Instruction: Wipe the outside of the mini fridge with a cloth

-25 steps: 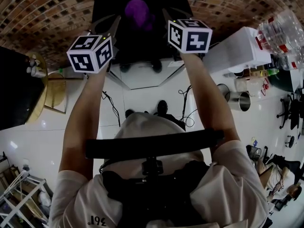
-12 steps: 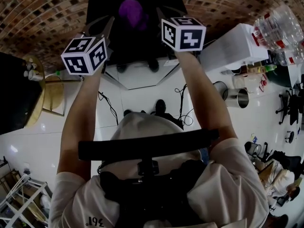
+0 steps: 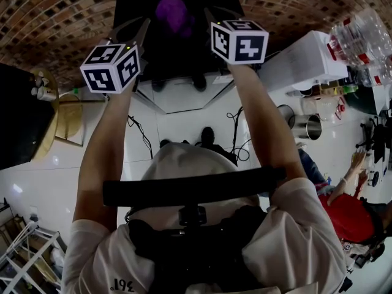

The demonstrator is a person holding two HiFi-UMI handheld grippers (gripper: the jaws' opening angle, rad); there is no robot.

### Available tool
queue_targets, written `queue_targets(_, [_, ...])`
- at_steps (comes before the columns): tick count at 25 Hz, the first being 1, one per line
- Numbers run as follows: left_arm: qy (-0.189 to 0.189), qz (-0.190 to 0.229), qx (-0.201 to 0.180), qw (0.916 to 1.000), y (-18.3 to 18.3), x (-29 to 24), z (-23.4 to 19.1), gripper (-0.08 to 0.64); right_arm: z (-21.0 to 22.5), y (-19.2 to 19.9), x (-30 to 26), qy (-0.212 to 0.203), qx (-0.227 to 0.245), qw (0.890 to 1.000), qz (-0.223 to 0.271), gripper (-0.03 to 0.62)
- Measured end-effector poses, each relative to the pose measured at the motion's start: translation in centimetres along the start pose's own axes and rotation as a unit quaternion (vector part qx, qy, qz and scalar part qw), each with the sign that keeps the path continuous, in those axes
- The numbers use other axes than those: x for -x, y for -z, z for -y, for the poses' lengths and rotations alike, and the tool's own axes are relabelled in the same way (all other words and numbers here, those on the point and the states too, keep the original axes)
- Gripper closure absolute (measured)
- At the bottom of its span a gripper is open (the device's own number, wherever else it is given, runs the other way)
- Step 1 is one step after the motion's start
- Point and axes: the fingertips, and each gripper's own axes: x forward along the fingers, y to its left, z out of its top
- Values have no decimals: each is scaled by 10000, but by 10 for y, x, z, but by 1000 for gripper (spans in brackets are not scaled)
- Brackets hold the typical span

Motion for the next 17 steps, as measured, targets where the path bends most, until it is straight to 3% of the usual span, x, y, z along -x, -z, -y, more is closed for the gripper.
queue_targets(17, [-28, 0, 5, 10000, 0, 1, -1, 560, -3, -3, -1, -55, 102, 9999, 9, 572])
